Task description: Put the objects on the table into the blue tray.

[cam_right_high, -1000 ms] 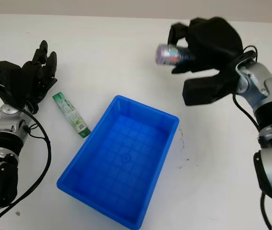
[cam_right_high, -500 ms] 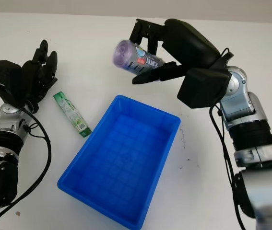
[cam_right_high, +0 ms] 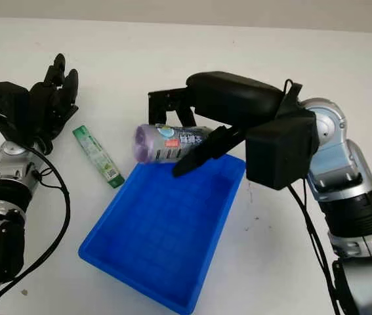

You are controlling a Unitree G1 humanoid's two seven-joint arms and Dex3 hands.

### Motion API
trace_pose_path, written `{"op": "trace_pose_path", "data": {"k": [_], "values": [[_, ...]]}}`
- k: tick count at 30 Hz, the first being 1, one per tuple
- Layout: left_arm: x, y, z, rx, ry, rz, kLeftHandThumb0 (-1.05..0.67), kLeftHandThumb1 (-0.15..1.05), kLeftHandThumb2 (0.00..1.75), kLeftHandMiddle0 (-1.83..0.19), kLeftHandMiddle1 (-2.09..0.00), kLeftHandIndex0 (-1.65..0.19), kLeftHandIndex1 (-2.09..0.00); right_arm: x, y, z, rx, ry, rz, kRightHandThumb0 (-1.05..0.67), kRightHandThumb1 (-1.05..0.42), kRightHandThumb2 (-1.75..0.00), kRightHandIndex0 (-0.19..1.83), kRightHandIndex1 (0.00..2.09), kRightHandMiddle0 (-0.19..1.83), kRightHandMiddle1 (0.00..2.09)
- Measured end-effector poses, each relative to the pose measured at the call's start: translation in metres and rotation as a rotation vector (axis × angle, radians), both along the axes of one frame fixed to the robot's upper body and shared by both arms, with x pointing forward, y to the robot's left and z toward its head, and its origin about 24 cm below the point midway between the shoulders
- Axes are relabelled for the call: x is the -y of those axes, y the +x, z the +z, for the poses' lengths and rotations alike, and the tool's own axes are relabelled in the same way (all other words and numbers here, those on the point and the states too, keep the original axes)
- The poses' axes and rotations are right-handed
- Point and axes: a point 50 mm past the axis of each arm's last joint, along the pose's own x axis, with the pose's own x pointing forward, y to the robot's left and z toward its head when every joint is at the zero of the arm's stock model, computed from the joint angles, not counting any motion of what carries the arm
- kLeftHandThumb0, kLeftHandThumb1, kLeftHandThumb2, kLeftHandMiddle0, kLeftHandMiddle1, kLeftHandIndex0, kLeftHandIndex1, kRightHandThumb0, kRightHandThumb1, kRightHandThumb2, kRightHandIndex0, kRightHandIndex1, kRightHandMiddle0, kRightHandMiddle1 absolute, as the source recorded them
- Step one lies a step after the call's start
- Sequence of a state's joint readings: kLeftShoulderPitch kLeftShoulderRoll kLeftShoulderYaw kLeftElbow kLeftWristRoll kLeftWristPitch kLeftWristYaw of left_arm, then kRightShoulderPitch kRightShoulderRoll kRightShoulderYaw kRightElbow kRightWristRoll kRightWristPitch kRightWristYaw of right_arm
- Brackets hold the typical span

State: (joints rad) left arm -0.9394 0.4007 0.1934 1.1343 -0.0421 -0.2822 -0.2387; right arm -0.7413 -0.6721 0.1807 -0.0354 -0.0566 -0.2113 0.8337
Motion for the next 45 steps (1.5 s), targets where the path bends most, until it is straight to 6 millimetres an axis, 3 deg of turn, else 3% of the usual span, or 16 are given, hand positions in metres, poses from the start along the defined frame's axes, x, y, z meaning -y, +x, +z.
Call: {"op": "trace_pose_path", "data": {"k": [2,3,6,9,12,20,26,34,40,45], "values": [[0.0,0.0,0.0,0.0,0.0,0.001,-0.71,1.05,0.62,0.19,-0.04,0.19,-0.02,0.0,-0.001,0.0,-0.004,-0.012,0.007,-0.64,-1.05,-0.22,0.23,1.4,0.16,1.44],[0.0,0.0,0.0,0.0,0.0,0.001,-0.71,1.05,0.62,0.19,-0.03,0.19,-0.02,0.0,-0.001,-0.001,-0.007,-0.017,0.01,-0.64,-1.05,-0.2,0.22,1.09,0.16,1.21],[0.0,0.0,0.0,0.0,-0.001,0.001,-0.71,1.05,0.62,0.19,-0.03,0.19,-0.01,0.0,-0.001,-0.001,-0.013,-0.032,0.014,-0.66,-1.05,-0.19,0.2,0.48,0.17,0.71],[0.0,0.0,0.0,0.001,-0.001,0.002,-0.71,1.05,0.61,0.19,-0.04,0.19,-0.02,-0.001,-0.002,-0.001,-0.024,-0.044,0.017,-0.68,-1.05,-0.18,0.11,0.17,0.08,0.26],[0.0,0.0,0.0,0.001,-0.001,0.005,-0.71,1.05,0.62,0.19,-0.03,0.19,-0.02,0.001,0.0,-0.002,-0.067,-0.064,0.003,-0.74,-1.05,-0.19,-0.1,0.03,-0.12,0.07],[0.001,0.0,0.0,0.001,-0.001,0.003,-0.7,1.05,0.63,0.19,-0.02,0.19,-0.01,0.008,0.006,0.002,-0.151,0.019,-0.054,-0.89,-1.05,-0.4,-0.19,0.0,-0.19,0.0],[0.001,0.0,-0.001,-0.001,-0.002,0.002,-0.69,1.05,0.63,0.19,-0.02,0.19,0.0,0.035,0.033,0.0,-0.169,0.448,-0.202,-0.85,-1.05,-0.67,-0.19,0.0,-0.19,0.0],[0.002,0.001,-0.001,0.0,-0.009,0.001,-0.7,1.05,0.63,0.19,0.0,0.19,0.0,0.078,0.065,-0.051,-0.357,0.966,-0.571,-0.75,-1.05,-0.77,-0.19,0.0,-0.19,0.0],[0.002,0.001,-0.001,-0.001,-0.008,-0.001,-0.69,1.05,0.63,0.19,0.0,0.19,0.0,0.094,0.069,-0.09,-0.477,1.107,-0.74,-0.72,-1.05,-0.8,-0.19,0.0,-0.19,0.0],[0.003,0.001,-0.001,-0.001,-0.01,-0.008,-0.69,1.05,0.63,0.19,0.0,0.19,0.0,0.093,0.068,-0.111,-0.523,1.189,-0.815,-0.69,-1.05,-0.81,-0.19,0.0,-0.19,0.0]]}}
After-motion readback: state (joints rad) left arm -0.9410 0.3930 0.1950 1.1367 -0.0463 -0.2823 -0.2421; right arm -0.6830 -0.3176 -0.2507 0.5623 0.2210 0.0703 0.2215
